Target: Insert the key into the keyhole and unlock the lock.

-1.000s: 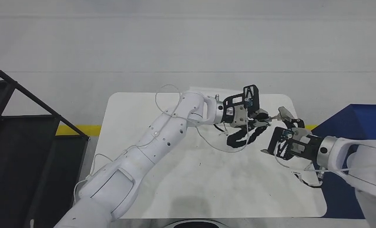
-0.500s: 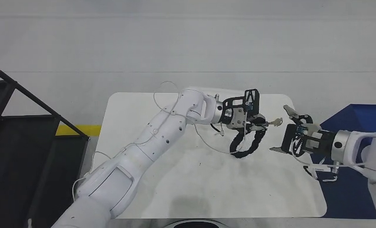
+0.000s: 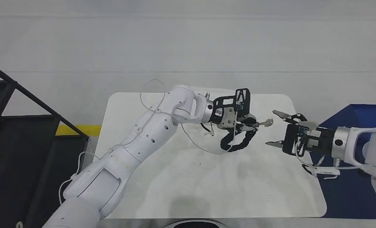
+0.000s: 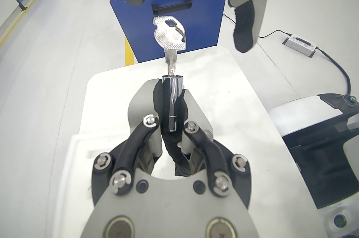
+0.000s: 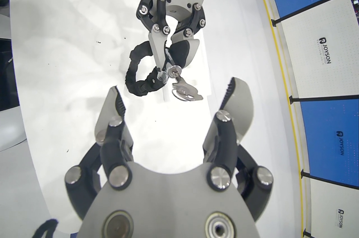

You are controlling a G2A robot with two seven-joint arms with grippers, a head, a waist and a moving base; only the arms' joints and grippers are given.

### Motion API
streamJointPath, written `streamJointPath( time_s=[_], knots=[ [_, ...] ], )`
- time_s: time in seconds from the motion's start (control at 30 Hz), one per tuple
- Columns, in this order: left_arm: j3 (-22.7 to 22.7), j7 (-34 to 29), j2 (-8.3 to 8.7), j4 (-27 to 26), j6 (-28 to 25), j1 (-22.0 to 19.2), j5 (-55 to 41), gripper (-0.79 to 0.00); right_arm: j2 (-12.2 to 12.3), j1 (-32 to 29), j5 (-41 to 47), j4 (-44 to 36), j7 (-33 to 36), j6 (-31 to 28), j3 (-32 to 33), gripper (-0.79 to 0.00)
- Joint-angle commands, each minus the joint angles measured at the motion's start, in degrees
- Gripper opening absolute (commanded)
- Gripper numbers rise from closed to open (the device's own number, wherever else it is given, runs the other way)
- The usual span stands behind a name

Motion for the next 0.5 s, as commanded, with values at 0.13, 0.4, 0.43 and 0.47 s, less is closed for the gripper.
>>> streamJointPath(
  time_s=[0.13,0.4,0.43,0.47],
  knots=[
    [1.58,-1.30,1.04,-0.63,0.00,-0.47,-3.10,-0.785,0.53,-0.22,-3.13,-0.44,-4.84,0.00,-0.22,-0.560],
    [3.51,-1.20,1.69,-0.19,0.00,-2.15,-5.53,-0.785,1.02,-1.33,-8.28,-1.09,-7.66,0.00,-0.53,-0.579],
    [3.70,-1.15,1.77,-0.11,0.00,-2.31,-5.66,-0.785,1.06,-1.32,-9.11,-1.20,-7.80,0.00,-0.38,-0.582],
    [3.91,-1.13,1.85,-0.05,0.00,-2.45,-5.86,-0.785,1.07,-1.44,-9.58,-1.21,-8.14,0.00,-0.35,-0.576]
  ],
)
